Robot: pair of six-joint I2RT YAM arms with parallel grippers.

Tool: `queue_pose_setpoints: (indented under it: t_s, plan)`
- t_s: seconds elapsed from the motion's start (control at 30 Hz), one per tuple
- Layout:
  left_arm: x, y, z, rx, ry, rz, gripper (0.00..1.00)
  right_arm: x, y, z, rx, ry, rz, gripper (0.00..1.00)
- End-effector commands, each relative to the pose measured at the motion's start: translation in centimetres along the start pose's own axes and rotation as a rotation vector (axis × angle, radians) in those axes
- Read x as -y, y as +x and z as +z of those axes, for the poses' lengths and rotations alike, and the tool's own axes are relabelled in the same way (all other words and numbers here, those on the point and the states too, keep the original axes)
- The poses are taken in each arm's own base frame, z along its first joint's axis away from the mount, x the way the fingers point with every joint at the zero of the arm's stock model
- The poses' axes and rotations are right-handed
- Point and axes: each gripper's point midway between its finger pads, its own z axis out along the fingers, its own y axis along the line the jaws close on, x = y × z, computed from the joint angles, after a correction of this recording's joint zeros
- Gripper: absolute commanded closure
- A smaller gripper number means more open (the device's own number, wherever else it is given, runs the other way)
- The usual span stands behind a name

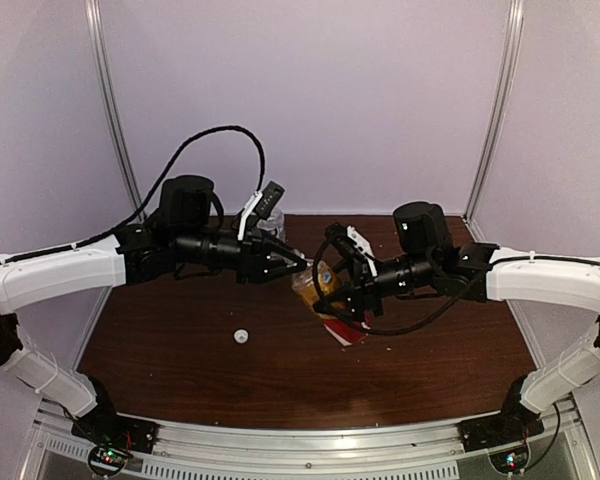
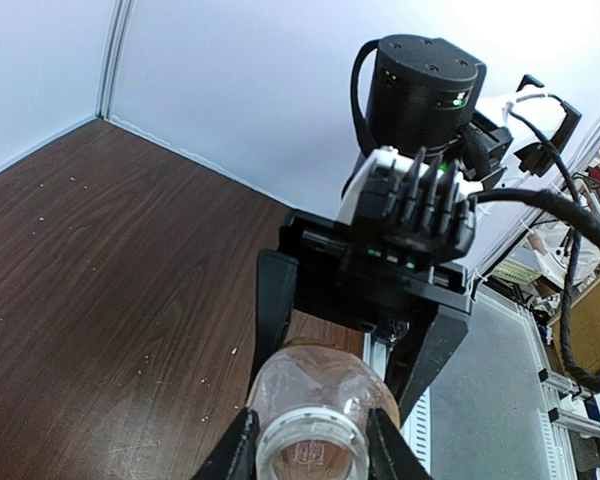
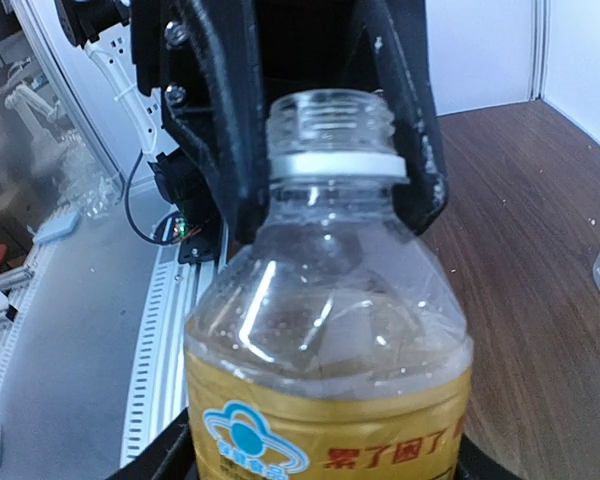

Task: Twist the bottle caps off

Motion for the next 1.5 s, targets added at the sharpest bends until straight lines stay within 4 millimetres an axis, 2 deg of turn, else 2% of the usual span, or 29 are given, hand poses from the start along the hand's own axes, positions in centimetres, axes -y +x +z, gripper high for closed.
queue_pose_setpoints:
  t_s: [0.0,0.07,0.13,0.33,0.47,0.57,0.7,0.87,1.07,1.37,1.47]
  plan:
    - [0.4,-2.3,-0.9,0.082,-0.032,0.054,1.00,0.7,-0.8,0.0,0.011,0.055,-0.039,0.28]
    - [-0.5,-2.0,-1.1,0.070,-0.093,0.047,1.00,0.9,-0.8,-0.1,0.008,0.070,-0.036,0.11]
    - [-1.7,-1.5,-1.6,0.050,-0.155,0.032,1.00,1.1,-0.8,-0.3,0.006,0.088,-0.035,0.02]
    - [-6.3,0.2,-4.8,-0.007,-0.466,0.029,1.00,2.9,-0.7,-1.3,-0.009,0.221,-0.030,0.00]
    - [-10.6,1.0,-8.6,-0.066,-0.784,0.069,1.00,4.3,-0.6,-2.0,-0.010,0.312,-0.028,0.00]
    - [-13.8,1.4,-11.7,-0.103,-0.993,0.073,1.00,4.4,-0.5,-2.1,0.002,0.320,-0.025,0.00]
    - [-16.6,1.9,-14.2,-0.106,-1.101,0.032,1.00,4.4,0.0,-2.0,-0.003,0.318,-0.014,0.00]
    - [-18.6,2.6,-14.7,-0.098,-1.116,-0.015,1.00,4.5,0.5,-2.2,-0.010,0.330,-0.011,0.00]
    - [-20.3,4.5,-13.8,-0.141,-1.110,-0.053,1.00,4.5,0.9,-2.5,-0.016,0.342,-0.014,0.00]
    - [-21.1,6.6,-12.6,-0.191,-1.081,-0.093,1.00,4.8,1.5,-2.6,-0.029,0.359,-0.010,0.00]
    - [-21.2,7.1,-12.6,-0.202,-1.082,-0.101,0.94,4.9,1.6,-2.4,-0.032,0.357,-0.007,0.00]
